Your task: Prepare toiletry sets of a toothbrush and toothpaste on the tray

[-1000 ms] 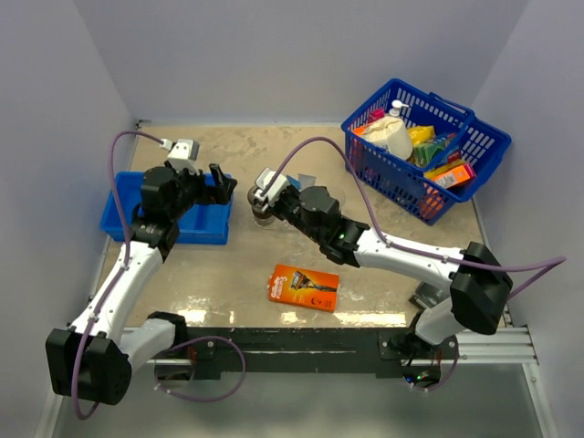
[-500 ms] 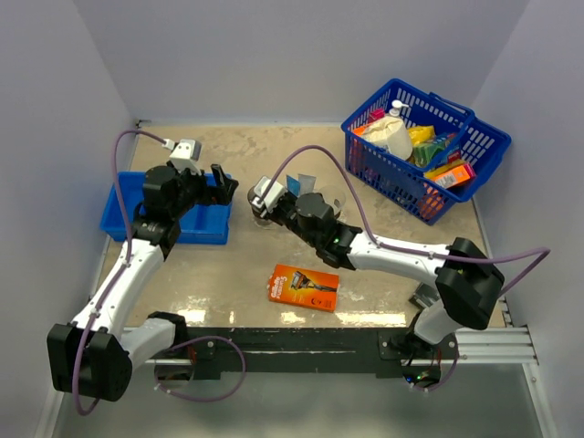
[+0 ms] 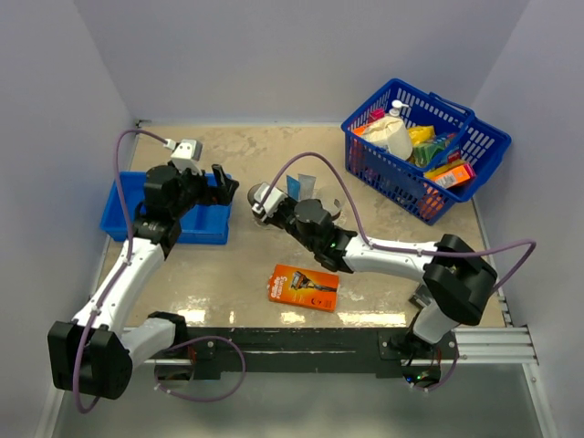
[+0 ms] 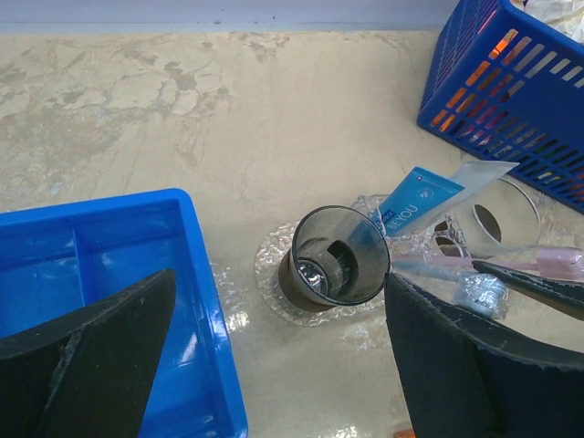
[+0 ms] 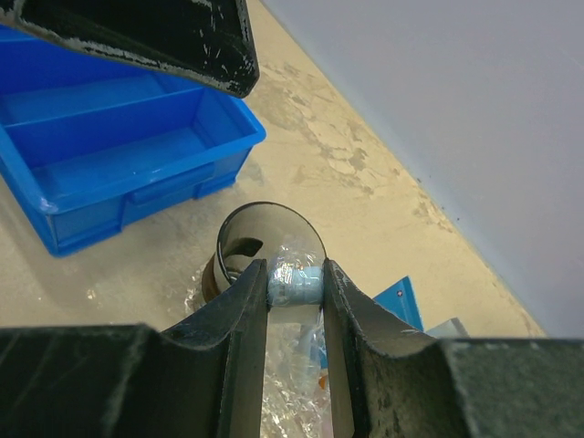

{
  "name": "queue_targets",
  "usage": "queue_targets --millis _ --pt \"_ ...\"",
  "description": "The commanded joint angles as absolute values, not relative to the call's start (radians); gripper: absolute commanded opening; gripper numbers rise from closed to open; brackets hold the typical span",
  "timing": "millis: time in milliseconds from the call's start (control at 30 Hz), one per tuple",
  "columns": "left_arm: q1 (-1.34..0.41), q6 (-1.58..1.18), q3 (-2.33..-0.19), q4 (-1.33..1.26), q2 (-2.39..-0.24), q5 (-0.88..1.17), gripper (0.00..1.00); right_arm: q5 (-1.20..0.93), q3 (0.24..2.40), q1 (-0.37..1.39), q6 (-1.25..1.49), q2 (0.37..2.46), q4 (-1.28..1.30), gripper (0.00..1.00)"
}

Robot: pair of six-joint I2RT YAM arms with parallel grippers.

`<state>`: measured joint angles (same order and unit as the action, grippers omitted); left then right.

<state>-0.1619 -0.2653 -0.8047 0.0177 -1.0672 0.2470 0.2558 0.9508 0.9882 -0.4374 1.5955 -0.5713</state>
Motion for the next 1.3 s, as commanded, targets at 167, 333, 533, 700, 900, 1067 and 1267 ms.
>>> queue_targets --millis 167,333,533,700,900,1067,1267 --pt "-0.155 -0.238 -0.828 -0.015 -1.078 0.265 1.0 0.314 0.919 0.989 -0.457 1.626 -0.732 0.15" --pt "-0.155 -0.233 -0.831 -0.009 -1.091 0.267 1.0 0.328 0.9 0.989 -0.449 1.646 -0.791 0.15" --pt "-0.155 -0.229 -0.831 -0.008 -1.097 0.268 1.0 0.347 0.882 0.989 -0.457 1.667 -0.854 0.15" --pt "-0.156 -0.225 -0.838 -0.002 -1.111 0.287 1.0 0.351 0.874 0.988 -0.457 1.684 -0.888 0.15" --pt "-0.156 -0.222 -0.839 -0.002 -1.112 0.29 1.0 0.36 0.877 0.988 -0.465 1.712 -0.904 0.15" --pt "-0.155 -0.219 -0.841 -0.002 -1.111 0.293 1.0 0.368 0.879 0.988 -0.483 1.723 -0.904 0.18" --pt "-0.156 -0.218 -0.839 -0.002 -1.104 0.296 1.0 0.379 0.881 0.988 -0.497 1.738 -0.91 0.23"
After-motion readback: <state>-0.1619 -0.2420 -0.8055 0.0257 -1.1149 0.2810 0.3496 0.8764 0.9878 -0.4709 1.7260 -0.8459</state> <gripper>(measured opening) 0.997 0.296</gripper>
